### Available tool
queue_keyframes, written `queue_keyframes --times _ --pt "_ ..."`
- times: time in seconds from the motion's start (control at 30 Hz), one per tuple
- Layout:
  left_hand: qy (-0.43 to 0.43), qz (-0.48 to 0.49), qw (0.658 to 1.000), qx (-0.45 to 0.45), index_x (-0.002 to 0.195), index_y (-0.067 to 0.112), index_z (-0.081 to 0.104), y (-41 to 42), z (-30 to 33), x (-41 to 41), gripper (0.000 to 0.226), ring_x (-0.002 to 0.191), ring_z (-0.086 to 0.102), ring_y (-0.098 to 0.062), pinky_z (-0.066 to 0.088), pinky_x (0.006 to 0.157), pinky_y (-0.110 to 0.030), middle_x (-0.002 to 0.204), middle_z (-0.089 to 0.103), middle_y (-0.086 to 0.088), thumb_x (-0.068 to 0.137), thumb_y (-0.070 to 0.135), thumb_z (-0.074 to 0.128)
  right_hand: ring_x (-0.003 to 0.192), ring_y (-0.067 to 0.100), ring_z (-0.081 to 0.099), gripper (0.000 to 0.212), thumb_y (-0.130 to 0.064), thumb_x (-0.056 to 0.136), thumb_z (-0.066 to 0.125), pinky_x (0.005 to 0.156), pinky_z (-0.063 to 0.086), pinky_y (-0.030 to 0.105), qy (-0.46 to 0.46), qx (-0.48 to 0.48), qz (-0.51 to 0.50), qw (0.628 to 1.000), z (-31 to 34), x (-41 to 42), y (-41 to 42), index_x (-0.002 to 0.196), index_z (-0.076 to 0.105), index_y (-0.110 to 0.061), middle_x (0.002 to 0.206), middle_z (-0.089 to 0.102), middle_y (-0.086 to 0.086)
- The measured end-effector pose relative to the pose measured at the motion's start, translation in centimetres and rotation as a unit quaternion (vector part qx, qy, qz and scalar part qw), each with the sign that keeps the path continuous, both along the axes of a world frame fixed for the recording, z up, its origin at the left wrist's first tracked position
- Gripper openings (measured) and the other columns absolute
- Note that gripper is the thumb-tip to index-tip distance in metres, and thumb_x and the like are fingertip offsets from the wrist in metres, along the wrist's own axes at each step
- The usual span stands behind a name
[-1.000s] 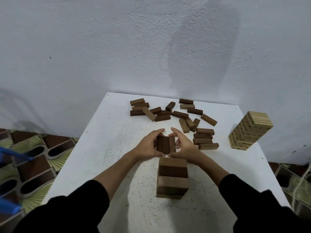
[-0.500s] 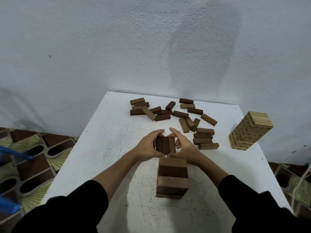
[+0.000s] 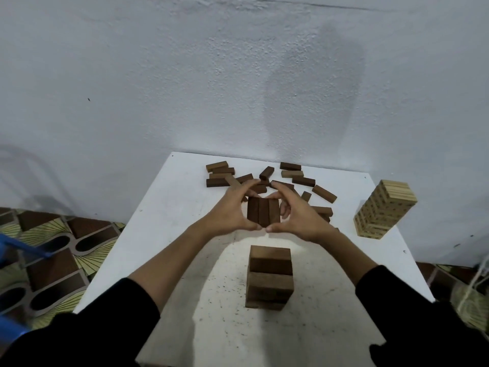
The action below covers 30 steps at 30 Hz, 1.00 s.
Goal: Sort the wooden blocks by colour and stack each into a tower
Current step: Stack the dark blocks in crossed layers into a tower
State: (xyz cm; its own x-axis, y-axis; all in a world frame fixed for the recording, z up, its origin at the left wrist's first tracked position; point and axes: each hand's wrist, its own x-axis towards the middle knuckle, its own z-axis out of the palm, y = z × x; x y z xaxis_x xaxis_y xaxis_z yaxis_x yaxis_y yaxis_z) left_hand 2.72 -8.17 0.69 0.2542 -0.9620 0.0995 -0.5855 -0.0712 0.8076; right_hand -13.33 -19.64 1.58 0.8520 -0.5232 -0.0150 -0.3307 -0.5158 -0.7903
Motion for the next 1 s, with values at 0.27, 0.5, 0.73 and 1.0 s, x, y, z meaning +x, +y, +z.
queue_keyframes --times 0.27,0.5,0.73,1.0 --pt "0.025 -0.02 0.999 -0.039 0.144 0.028 0.027 3.7 3.8 -2.5 0.1 0.117 0.05 -0.005 0.03 0.103 -0.01 0.118 0.058 0.005 0.064 0.013 0.086 0.094 0.016 0.05 0.1 -0.03 0.062 0.086 0.08 0.042 0.027 -0.028 -0.061 0.01 0.998 3.9 -2.9 3.0 0.144 0.029 -0.032 0.12 0.053 -0.011" --pt "0.024 -0.048 0.998 -0.019 0.147 0.025 0.024 7.3 2.7 -5.3 0.104 0.113 0.052 -0.003 0.035 0.1 -0.01 0.116 0.057 0.007 0.065 0.014 0.086 0.109 -0.001 0.039 0.095 -0.024 0.067 0.084 0.085 0.032 0.009 -0.008 -0.058 0.008 0.998 3.3 -6.4 7.2 0.141 0.026 -0.039 0.119 0.046 -0.022" --pt "0.022 -0.048 0.999 -0.003 0.148 0.028 0.02 8.5 1.8 -6.5 0.105 0.115 0.049 -0.003 0.033 0.099 -0.008 0.122 0.055 0.007 0.066 0.021 0.086 0.119 0.007 0.037 0.092 -0.025 0.069 0.083 0.094 0.029 0.019 -0.008 -0.039 0.005 0.999 2.3 -8.0 8.7 0.141 0.026 -0.038 0.12 0.048 -0.023" --pt "0.009 -0.054 0.998 0.015 0.149 0.027 0.016 8.9 1.8 -6.7 0.107 0.125 0.042 -0.011 0.031 0.112 -0.032 0.13 0.047 0.004 0.067 0.024 0.085 0.127 0.003 0.034 0.104 -0.027 0.066 0.085 0.101 0.023 0.022 0.004 -0.029 0.017 0.999 1.9 -8.0 8.7 0.143 0.015 -0.038 0.131 0.044 -0.012"
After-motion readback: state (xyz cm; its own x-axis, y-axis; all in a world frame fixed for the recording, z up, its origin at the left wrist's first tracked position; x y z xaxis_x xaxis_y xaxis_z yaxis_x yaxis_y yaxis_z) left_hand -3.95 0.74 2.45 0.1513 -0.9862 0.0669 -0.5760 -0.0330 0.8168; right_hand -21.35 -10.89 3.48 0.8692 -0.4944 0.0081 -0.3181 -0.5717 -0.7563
